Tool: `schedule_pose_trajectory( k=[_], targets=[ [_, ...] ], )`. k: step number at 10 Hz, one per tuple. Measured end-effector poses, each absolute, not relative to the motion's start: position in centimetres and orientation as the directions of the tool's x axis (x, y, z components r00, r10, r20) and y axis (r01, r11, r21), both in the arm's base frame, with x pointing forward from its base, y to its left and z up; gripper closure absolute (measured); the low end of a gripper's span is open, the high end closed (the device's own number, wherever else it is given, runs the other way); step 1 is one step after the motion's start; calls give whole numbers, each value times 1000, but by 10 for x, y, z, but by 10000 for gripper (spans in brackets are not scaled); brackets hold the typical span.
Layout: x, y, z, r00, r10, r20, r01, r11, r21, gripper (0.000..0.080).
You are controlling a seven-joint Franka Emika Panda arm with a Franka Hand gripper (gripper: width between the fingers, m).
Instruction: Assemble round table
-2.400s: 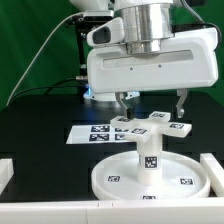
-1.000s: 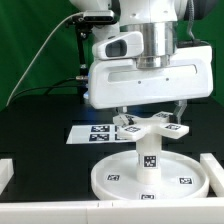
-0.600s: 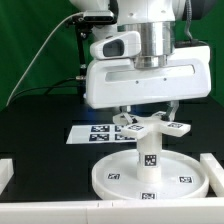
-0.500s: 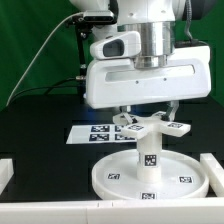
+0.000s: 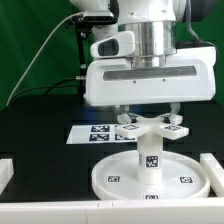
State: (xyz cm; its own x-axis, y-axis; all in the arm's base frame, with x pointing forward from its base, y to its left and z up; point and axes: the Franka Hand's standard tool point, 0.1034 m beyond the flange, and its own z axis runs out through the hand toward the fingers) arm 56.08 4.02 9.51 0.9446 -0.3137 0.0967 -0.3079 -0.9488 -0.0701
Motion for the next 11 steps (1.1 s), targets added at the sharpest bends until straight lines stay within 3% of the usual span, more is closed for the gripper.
schedule_pose_trajectory(
  k=[3,7,11],
  targets=[
    [561,38,95,719,-693,52,-685,-720,-116,353],
    [561,37,95,560,-828,19,-820,-557,-129,353],
    [562,40,95,143,-988,-54,-983,-135,-126,353]
  ],
)
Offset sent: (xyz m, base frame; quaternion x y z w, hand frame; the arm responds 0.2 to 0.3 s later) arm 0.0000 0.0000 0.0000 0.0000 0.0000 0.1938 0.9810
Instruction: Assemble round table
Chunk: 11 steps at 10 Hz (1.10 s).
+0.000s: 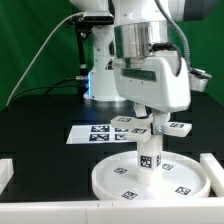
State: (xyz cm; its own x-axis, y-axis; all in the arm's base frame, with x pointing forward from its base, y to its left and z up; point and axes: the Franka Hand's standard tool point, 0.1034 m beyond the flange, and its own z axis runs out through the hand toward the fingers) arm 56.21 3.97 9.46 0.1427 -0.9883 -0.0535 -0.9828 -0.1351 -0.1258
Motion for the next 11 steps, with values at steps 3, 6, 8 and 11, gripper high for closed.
schedule_pose_trajectory(
  k=[3,6,8,11],
  targets=[
    [562,39,95,-38,-995,-88,-991,49,-123,351],
    [562,40,94,-66,-993,-102,-990,79,-120,250],
    [565,45,115,-44,-991,-123,-988,61,-140,159],
    [571,44,140,-18,-990,-142,-984,43,-175,151]
  ],
)
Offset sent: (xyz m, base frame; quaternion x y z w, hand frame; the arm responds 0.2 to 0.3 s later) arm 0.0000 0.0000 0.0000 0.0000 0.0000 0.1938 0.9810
